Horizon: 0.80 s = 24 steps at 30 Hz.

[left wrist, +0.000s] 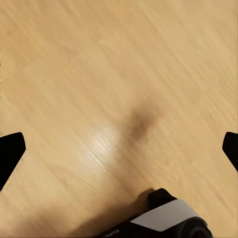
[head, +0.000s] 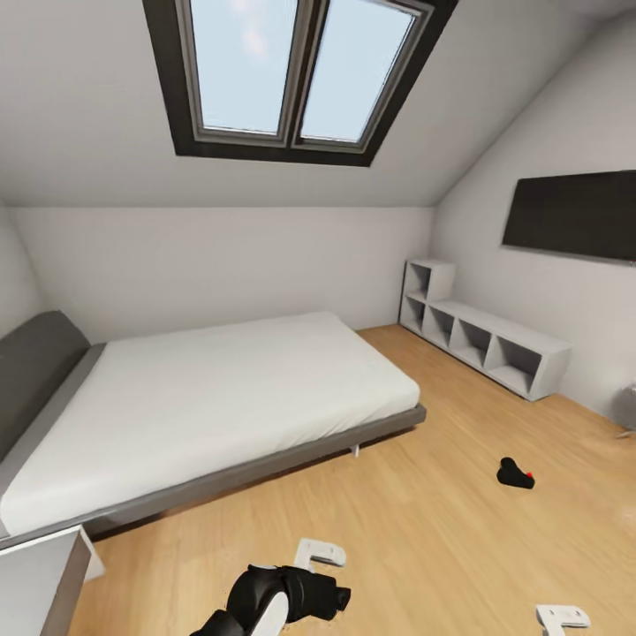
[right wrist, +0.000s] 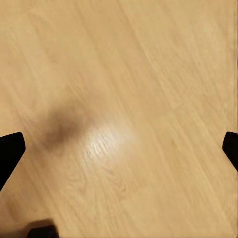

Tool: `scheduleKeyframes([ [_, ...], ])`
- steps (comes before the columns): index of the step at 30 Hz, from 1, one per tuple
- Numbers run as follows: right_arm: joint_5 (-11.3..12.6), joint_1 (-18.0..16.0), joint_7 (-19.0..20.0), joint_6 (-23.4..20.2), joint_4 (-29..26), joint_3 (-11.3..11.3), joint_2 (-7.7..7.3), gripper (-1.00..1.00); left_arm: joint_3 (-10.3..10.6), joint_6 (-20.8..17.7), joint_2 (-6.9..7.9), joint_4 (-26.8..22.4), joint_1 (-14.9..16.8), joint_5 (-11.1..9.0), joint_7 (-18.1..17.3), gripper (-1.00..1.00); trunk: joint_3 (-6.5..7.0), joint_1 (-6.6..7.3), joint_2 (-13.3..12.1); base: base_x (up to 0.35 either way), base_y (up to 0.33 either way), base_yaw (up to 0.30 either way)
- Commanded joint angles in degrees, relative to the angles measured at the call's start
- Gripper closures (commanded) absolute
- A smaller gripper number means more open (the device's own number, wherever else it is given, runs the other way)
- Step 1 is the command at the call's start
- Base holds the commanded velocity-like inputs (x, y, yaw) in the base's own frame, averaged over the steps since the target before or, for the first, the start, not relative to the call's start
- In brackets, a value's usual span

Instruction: Attach the digital camera to the camera tripod in the bedroom.

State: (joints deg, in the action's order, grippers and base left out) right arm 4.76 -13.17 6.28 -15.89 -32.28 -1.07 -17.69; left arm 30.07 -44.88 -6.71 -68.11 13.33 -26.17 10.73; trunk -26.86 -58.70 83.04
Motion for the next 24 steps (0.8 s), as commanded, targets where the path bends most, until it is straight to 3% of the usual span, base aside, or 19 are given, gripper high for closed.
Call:
scheduleKeyframes([
  [1, 0.46, 0.03, 0.17, -0.3, -0.07, -0.1, -0.08, -1.0, 0.01, -0.61, 0.1, 0.82, 1.18, -0.66, 0.57, -1.0, -0.07, -0.03, 0.04, 0.252, -0.25, -0.266],
  [10, 0.16, 0.51, -0.05, 0.1, 0.39, 0.09, -0.58, -1.0, 0.12, -1.74, -0.18, 9.09, 10.16, -0.78, 0.74, -1.0, -0.07, -0.03, 0.04, 0.271, -0.215, -0.266],
  [23, -0.41, 0.78, -1.08, 0.47, 0.7, 0.53, -0.64, -1.0, 0.44, -0.58, -0.61, 12.37, 11.82, -1.27, 0.75, -1.0, -0.07, -0.03, 0.04, 0.331, -0.036, -0.266],
  [24, -0.7, 0.77, -1.01, 0.5, 0.69, 0.55, -0.68, -1.0, 1.44, -0.12, -0.65, 12.98, 11.84, -1.26, 0.42, -1.0, -0.07, -0.03, 0.04, 0.341, -0.002, -0.267],
])
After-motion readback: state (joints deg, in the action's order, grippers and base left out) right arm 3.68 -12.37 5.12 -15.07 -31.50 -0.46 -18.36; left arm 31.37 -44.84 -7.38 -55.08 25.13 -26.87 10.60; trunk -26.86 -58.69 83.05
